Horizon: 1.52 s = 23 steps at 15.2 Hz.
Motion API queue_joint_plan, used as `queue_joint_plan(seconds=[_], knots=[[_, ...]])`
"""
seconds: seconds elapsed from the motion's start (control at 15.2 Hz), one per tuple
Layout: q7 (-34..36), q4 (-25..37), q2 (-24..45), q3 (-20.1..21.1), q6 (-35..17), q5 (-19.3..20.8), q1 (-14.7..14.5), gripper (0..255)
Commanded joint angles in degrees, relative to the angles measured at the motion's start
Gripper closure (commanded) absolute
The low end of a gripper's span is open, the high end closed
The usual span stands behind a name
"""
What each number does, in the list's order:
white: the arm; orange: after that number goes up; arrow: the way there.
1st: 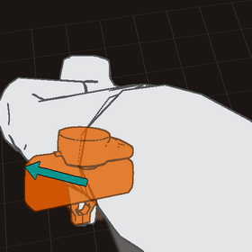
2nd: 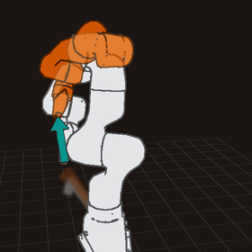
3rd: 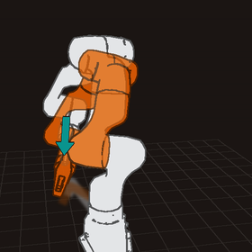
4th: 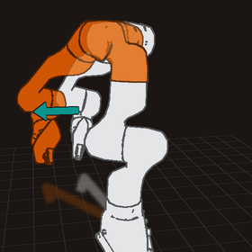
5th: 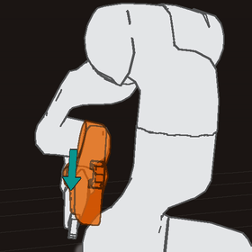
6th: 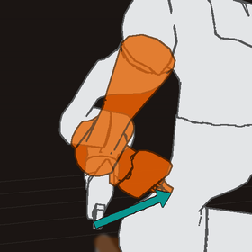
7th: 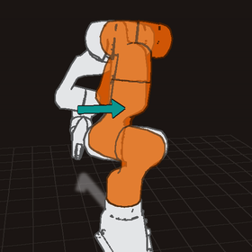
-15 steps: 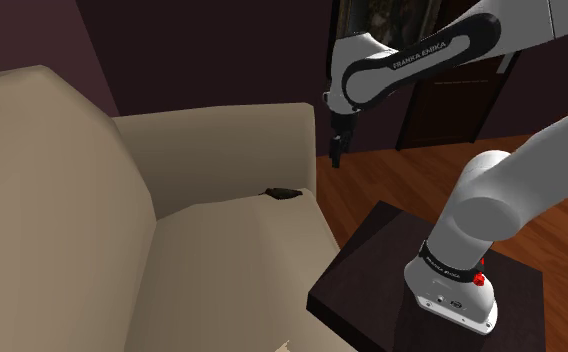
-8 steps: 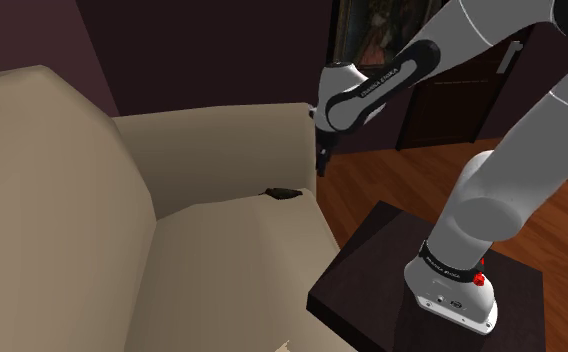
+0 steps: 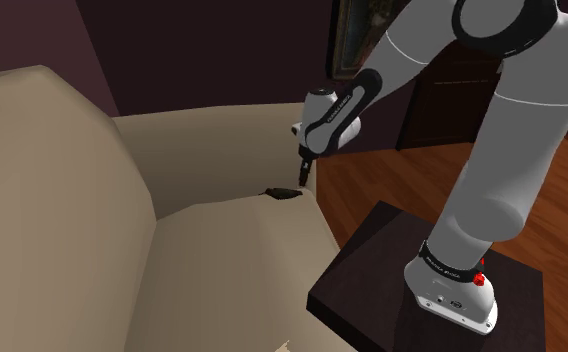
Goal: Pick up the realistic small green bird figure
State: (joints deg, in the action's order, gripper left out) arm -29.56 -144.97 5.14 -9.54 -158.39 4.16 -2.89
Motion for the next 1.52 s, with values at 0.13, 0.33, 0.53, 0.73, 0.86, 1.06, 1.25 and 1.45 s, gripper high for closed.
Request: queue_joint_plan(seconds=[0.13,0.33,0.53,0.73,0.86,1.06,1.25,1.45], knots=[[-6.42,5.32,9.85,2.47,-7.37,-3.93,1.24,0],[-10.23,10.19,16.66,5.28,-11.37,-5.38,3.32,0],[-13.05,15.67,23.24,7.71,-14.5,-5.45,5.1,0],[-13.4,17.0,25.78,8.15,-16.02,-5.35,5.44,0],[-13.42,17.5,27.37,8.24,-17.1,-5.38,5.52,0],[-13.45,18.35,29.78,8.36,-18.66,-5.42,5.63,0],[-13.44,18.41,30.14,8.38,-18.97,-5.43,5.63,255],[-13.44,18.45,30.15,8.38,-18.94,-5.43,5.64,255]])
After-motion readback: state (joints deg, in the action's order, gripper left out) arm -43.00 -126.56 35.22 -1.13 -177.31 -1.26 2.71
